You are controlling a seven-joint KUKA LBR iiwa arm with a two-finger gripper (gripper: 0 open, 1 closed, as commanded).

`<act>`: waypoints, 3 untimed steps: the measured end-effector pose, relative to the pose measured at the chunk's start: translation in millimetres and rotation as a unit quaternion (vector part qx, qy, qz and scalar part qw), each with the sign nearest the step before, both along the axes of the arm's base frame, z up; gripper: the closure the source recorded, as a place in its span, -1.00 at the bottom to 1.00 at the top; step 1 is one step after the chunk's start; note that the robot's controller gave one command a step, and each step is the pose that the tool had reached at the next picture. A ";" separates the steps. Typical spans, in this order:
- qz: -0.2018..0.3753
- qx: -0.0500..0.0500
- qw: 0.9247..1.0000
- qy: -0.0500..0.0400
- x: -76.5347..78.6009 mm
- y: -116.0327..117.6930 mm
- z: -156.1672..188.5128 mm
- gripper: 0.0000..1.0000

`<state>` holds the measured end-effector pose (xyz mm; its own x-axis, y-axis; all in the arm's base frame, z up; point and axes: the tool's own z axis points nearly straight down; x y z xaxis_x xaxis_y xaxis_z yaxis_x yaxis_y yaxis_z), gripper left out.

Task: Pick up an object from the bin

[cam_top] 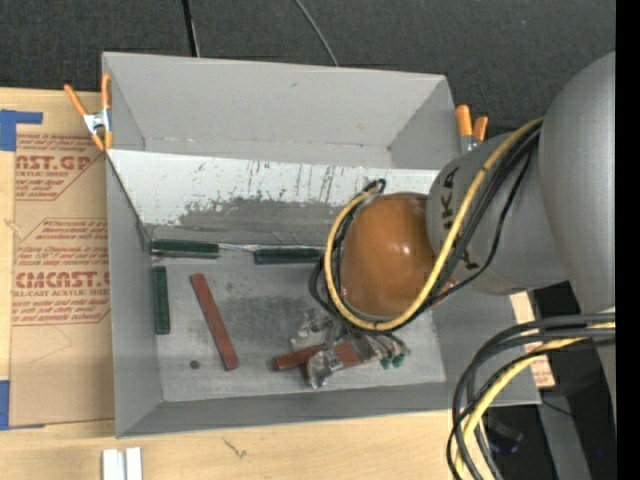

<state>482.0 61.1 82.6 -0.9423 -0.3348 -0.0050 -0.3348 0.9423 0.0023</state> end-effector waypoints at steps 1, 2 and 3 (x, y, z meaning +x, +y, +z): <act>0.000 -0.001 1.000 0.005 -2.0 -0.5 10.0 1.00; 0.000 -0.002 1.000 0.005 -2.3 -0.7 30.4 1.00; 0.000 -0.002 1.000 0.005 -2.4 -0.7 50.3 1.00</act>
Offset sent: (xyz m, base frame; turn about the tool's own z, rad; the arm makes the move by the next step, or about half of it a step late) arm -0.0002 0.0000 0.0191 0.0000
